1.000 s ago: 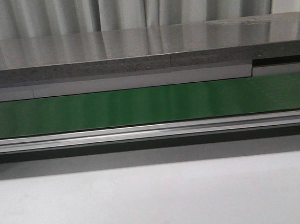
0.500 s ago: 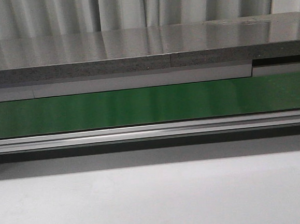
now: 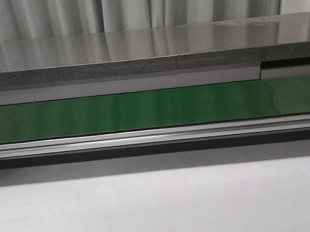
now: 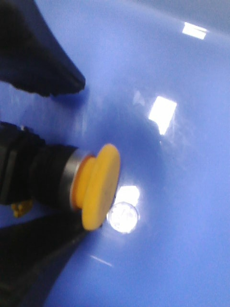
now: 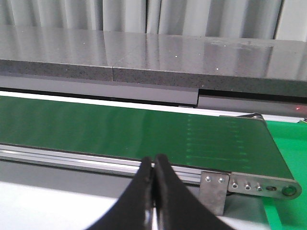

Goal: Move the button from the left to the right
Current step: 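Lift the push-button with the left gripper and carry it over the belt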

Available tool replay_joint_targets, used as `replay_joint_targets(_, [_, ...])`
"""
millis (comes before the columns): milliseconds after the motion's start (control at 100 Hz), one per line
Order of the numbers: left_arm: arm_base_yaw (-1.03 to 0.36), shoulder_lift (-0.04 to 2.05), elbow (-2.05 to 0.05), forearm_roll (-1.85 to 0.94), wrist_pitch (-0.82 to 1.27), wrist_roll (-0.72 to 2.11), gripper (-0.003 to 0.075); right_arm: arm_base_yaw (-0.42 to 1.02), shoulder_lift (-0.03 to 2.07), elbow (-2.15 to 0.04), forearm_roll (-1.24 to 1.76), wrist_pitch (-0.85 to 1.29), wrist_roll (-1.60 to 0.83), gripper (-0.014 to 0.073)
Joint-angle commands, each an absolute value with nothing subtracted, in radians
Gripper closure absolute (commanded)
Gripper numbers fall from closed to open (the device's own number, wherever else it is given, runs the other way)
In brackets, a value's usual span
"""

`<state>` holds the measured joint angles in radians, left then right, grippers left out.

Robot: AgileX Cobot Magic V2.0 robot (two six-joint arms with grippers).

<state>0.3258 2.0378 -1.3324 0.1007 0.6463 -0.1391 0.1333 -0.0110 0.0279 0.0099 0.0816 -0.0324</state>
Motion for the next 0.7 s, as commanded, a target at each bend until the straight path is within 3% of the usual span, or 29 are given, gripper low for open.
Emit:
replay_joint_targets(0, [0.322,1.992,-1.351,0.098,0.634,-0.141,0.0429,0.132,-0.032,0.012,0.0,-0.006,-0.033,0.0662])
replay_joint_targets(140, [0.322,1.992,-1.351,0.098,0.644,-0.141,0.0652,0.132,-0.032,0.012,0.0,-0.006,-0.033,0.0662])
replay_joint_targets(230, [0.324,1.989,-1.353,0.104,0.657,-0.141,0.0741,0.132,-0.032,0.012,0.0,-0.006,-0.033,0.0662])
replay_joint_targets(690, [0.313,1.775,-1.373,0.099,0.704,-0.12,0.074,0.132,-0.032,0.012,0.0,-0.006,-0.033,0.0662])
